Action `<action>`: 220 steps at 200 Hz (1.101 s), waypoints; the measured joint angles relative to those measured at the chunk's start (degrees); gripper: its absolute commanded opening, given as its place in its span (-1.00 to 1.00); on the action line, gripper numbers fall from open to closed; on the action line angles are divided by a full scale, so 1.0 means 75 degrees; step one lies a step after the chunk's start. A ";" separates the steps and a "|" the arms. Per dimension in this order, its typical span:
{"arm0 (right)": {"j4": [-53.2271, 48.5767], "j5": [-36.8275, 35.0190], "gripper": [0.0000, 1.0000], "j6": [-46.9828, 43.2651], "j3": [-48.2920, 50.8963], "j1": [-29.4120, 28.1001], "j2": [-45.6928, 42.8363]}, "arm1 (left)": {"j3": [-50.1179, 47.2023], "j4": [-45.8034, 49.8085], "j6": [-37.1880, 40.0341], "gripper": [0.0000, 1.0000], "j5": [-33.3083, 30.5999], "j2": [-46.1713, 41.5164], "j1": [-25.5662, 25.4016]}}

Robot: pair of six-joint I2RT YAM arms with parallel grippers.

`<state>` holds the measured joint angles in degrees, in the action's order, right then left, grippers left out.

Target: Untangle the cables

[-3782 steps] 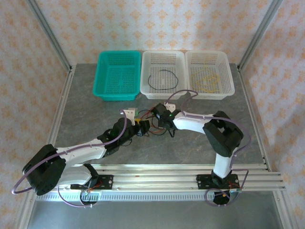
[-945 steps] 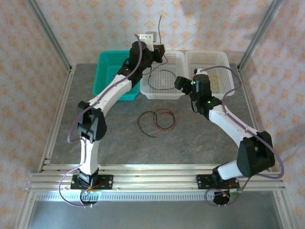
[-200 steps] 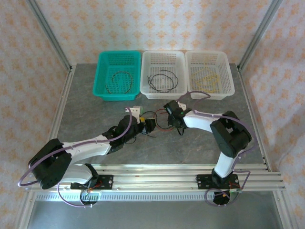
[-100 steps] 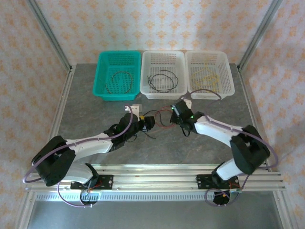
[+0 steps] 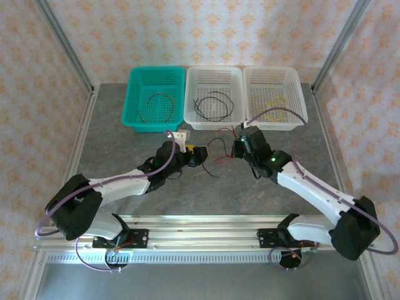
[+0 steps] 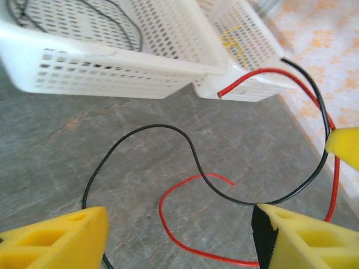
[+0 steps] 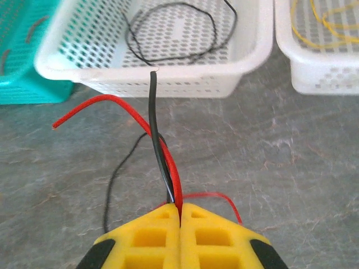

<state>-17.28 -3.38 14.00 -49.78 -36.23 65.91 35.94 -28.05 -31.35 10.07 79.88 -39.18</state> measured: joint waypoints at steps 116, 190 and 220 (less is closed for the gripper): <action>-0.0472 0.0338 -1.00 -0.0670 -0.1338 0.0003 -0.0562 | 0.0548 -0.1212 0.0455 0.57 0.2693 0.0478 0.0029; -0.0781 0.0568 -1.00 -0.0440 -0.1341 0.0003 -0.0440 | 0.1396 -0.1093 0.0994 0.60 0.3372 0.1131 -0.0023; -0.0845 0.0568 -1.00 -0.0289 -0.1402 0.0003 -0.0437 | 0.1513 -0.1035 0.0997 0.58 0.3689 0.1279 -0.0204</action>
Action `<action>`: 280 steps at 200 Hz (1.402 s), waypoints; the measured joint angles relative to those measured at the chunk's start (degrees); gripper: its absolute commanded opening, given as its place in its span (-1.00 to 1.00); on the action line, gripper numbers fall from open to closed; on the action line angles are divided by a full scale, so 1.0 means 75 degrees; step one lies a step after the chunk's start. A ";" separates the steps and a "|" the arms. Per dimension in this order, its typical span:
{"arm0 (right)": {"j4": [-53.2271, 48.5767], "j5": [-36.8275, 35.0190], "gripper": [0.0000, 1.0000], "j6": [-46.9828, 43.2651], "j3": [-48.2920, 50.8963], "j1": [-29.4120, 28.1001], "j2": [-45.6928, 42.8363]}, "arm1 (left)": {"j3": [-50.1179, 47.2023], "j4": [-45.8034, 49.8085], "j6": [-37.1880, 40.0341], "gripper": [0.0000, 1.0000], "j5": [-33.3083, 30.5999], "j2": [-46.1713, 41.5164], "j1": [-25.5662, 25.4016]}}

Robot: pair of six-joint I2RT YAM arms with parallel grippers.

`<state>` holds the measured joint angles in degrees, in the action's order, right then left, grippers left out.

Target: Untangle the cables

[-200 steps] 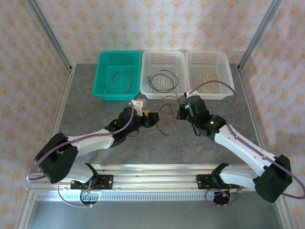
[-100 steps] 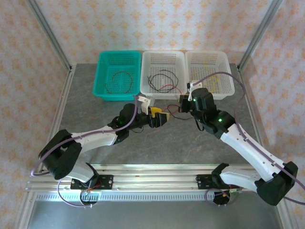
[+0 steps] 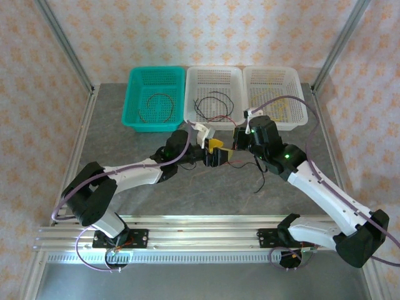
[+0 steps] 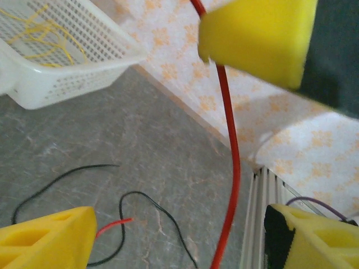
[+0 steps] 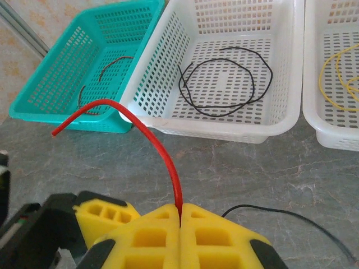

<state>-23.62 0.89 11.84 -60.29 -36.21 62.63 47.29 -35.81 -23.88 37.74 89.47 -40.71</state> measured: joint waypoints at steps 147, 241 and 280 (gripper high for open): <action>0.0055 -0.0198 -1.00 0.1967 -0.1635 0.0085 -0.0883 | 0.0490 0.0839 0.0201 0.73 -0.0294 -0.1667 -0.0017; 0.0341 -0.0122 -1.00 0.2226 -0.2192 0.0085 -0.0799 | 0.0839 0.0982 0.0592 -0.40 -0.0315 -0.1274 -0.0017; 0.0117 -0.0580 -1.00 0.2226 -0.2192 0.0085 -0.0787 | 0.0848 0.1125 0.0673 -0.83 -0.0338 -0.1259 -0.0017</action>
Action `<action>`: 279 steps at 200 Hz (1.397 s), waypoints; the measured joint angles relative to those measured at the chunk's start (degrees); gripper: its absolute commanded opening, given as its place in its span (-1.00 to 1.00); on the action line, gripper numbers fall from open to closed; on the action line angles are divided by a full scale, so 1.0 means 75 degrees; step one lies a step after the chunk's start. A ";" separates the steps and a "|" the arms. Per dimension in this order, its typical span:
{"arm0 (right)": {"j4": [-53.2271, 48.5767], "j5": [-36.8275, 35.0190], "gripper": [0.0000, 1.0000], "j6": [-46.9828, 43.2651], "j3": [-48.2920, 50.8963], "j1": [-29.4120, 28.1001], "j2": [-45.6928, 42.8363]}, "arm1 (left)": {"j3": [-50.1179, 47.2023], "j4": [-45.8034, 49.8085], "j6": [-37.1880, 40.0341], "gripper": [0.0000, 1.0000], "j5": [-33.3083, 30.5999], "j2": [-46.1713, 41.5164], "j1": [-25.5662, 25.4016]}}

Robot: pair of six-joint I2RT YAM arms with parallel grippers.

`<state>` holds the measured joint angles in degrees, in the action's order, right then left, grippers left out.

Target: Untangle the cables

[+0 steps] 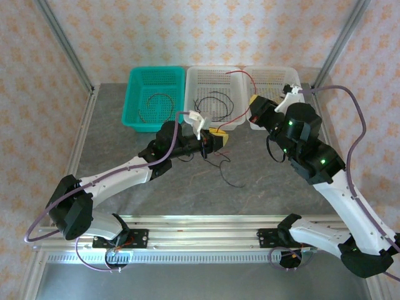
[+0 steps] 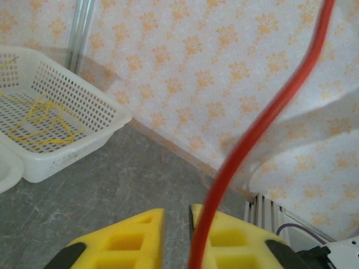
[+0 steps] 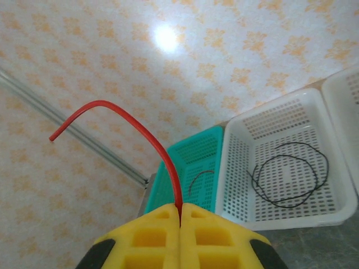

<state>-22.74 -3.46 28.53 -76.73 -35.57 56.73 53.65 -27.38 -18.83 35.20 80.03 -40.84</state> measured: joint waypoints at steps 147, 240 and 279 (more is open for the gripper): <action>0.0574 -0.0551 0.47 -0.1498 0.3051 0.0058 -0.0653 | 0.2229 0.3803 0.0195 -1.00 -0.1510 -0.0006 0.0586; 0.3462 0.3203 0.57 -0.3261 0.5590 0.0050 0.0052 | 0.3357 0.5735 0.0530 -1.00 -0.1428 0.0455 0.0796; 0.5097 0.3730 0.56 -0.3430 0.6085 -0.0076 0.0458 | 0.3357 0.5875 0.0530 -1.00 -0.1358 0.0481 0.0799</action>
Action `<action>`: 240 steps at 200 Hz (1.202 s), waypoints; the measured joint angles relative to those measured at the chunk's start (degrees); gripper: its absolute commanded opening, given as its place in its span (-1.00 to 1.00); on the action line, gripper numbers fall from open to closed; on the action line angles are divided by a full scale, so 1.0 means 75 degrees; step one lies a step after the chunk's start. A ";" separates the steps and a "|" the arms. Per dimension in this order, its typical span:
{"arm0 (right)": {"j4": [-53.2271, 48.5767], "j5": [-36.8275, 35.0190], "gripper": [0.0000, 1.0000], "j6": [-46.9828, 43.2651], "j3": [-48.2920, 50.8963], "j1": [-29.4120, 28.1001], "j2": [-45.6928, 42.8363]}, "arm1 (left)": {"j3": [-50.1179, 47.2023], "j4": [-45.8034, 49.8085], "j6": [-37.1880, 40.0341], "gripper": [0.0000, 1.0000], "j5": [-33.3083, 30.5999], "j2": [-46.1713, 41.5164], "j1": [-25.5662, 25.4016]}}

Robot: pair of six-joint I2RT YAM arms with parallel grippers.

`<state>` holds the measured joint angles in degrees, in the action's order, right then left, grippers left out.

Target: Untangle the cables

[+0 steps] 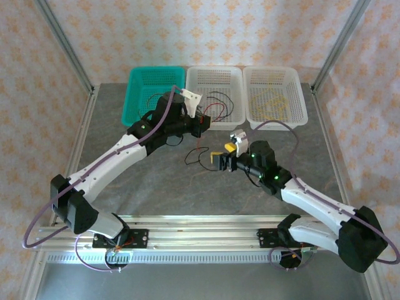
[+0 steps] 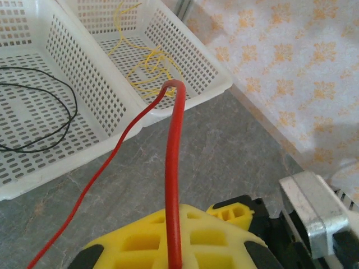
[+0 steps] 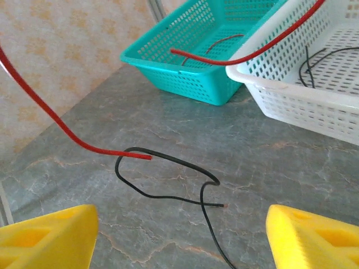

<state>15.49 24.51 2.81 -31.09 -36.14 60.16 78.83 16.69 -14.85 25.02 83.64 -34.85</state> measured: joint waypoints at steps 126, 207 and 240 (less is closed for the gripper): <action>0.0938 0.0764 0.71 -0.2189 -0.0627 -0.0009 0.2081 | 0.0178 0.0073 0.0152 -1.00 0.0020 -0.0134 0.0105; 0.0968 0.1119 -0.16 -0.2474 -0.1029 -0.0003 0.2821 | 0.0236 0.0102 0.0192 -1.00 0.0029 -0.0251 0.0105; 0.0968 0.1166 -0.32 -0.2442 -0.1029 -0.0003 0.2815 | 0.0236 0.0102 0.0192 -1.00 0.0029 -0.0306 0.0105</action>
<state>22.74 33.26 -15.51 -38.81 -36.16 81.28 80.60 17.45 -13.41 25.23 81.34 -34.06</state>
